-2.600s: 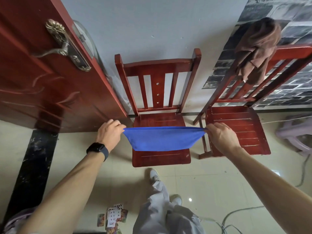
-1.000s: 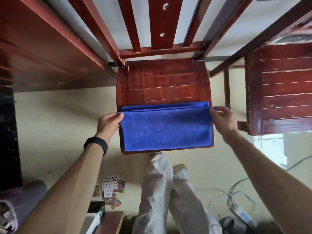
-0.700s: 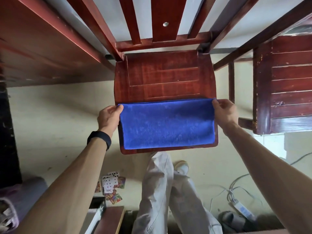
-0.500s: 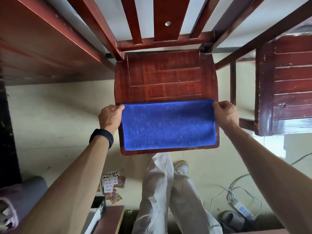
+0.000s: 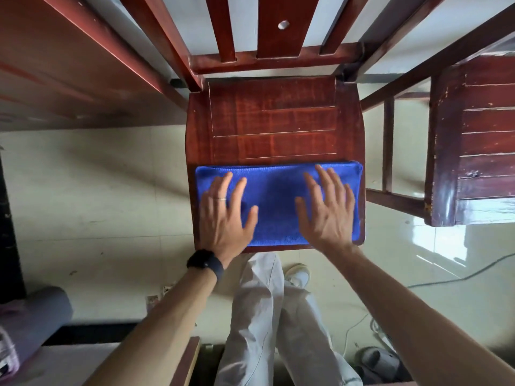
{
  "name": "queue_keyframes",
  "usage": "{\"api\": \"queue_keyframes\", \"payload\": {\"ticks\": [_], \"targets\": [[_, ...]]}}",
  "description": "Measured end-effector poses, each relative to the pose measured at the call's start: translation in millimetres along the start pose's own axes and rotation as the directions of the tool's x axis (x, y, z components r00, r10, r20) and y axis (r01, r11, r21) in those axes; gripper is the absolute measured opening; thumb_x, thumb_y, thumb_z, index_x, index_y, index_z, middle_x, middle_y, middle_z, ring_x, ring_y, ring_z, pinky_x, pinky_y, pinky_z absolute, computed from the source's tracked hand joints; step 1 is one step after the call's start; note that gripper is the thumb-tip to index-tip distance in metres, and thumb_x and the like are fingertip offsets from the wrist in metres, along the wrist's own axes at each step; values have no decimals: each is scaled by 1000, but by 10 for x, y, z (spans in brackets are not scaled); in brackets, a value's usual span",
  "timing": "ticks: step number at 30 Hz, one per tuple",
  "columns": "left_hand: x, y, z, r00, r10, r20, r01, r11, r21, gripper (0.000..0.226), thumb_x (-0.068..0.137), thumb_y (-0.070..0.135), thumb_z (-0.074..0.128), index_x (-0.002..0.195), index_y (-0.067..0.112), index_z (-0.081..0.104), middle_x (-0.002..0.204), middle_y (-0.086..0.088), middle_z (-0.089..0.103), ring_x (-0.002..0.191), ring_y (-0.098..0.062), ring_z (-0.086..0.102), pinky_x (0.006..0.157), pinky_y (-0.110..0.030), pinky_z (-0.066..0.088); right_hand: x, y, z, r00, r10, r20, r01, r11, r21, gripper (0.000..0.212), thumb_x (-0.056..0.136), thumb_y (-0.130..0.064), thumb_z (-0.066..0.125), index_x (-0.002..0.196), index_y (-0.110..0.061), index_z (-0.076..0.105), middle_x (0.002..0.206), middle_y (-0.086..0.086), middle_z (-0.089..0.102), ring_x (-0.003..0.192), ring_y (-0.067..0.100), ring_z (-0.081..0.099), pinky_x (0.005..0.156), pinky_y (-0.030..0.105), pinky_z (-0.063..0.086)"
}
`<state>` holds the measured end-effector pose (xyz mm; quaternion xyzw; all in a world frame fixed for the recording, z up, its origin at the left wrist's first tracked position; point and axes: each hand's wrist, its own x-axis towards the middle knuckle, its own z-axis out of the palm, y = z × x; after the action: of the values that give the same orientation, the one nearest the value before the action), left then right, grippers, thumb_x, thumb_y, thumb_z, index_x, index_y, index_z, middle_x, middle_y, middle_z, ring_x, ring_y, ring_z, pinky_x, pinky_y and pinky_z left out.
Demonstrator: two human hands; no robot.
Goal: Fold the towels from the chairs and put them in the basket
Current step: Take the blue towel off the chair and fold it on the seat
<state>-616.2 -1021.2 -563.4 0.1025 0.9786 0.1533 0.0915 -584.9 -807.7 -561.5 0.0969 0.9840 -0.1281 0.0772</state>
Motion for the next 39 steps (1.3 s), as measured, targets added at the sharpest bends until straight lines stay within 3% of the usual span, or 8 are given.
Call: {"api": "queue_keyframes", "payload": {"ticks": [5, 14, 21, 25, 28, 32, 35, 39], "targets": [[-2, -130, 292, 982, -119, 149, 96, 984, 153, 72, 94, 59, 42, 157, 32, 20, 166, -6, 9, 152, -34, 7, 118, -60, 10, 31, 287, 243, 987, -58, 152, 80, 987, -137, 67, 100, -60, 34, 159, -32, 21, 168, 0, 12, 155, 19, 9, 121, 59, 1], [977, -135, 33, 941, 200, 274, -269, 932, 245, 65, 98, 46, 44, 156, 31, 20, 167, -1, 9, 153, -25, 8, 118, -63, 9, -490, 205, 157, 968, 232, 98, -222, 970, -102, 76, 94, -66, 44, 158, -26, 28, 167, 4, 20, 153, 22, 20, 119, 61, 6], [1745, 902, -167, 867, 299, 399, -431, 852, 296, 87, 86, 1, 49, 153, 46, 20, 165, 0, -16, 153, -26, -11, 119, -60, -6, -834, -149, -41, 924, 354, 146, -356, 934, -16, 74, 84, -68, 52, 146, -28, 50, 152, 4, 44, 135, 28, 43, 108, 54, 31], [1158, 1006, -38, 977, 143, 161, -156, 986, 67, 75, 84, 7, 52, 150, 39, 35, 165, -5, 13, 150, -30, 19, 118, -58, 18, -758, 16, -189, 867, 462, 186, -493, 849, 189, 44, 85, -47, 63, 123, -24, 60, 128, 3, 54, 117, 30, 51, 92, 45, 41], [376, 850, 40, 985, -171, -25, 162, 964, -209, 61, 81, 16, 60, 141, 22, 50, 146, -13, 44, 130, -31, 46, 105, -44, 40, -690, 273, -217, 806, 530, 265, -593, 722, 358, 33, 87, -31, 66, 111, -13, 55, 112, 13, 56, 107, 39, 52, 89, 47, 44], [-423, 732, 79, 791, -585, 179, 599, 679, -425, 43, 83, 21, 68, 121, 4, 56, 106, -13, 59, 108, -37, 54, 94, -44, 44, -607, 452, -211, 718, 518, 464, -690, 613, 385, 26, 88, -25, 64, 106, -10, 52, 99, 9, 62, 97, 36, 58, 80, 38, 45], [-637, 814, 1, 687, -626, 368, 724, 551, -414, 28, 87, 23, 69, 105, 1, 64, 97, -15, 67, 104, -33, 59, 87, -36, 45, -528, 482, -246, 619, 510, 598, -767, 557, 319, 31, 89, -31, 66, 113, -13, 64, 96, 3, 64, 100, 32, 63, 81, 33, 46], [-711, 847, -81, 614, -618, 492, 790, 473, -391, 14, 88, 24, 68, 77, 16, 64, 80, -8, 68, 78, -27, 60, 75, -32, 45, -584, 507, -302, 591, 494, 638, -800, 459, 386, 22, 87, -36, 71, 103, -21, 70, 100, 4, 69, 93, 27, 64, 88, 39, 53]]}}
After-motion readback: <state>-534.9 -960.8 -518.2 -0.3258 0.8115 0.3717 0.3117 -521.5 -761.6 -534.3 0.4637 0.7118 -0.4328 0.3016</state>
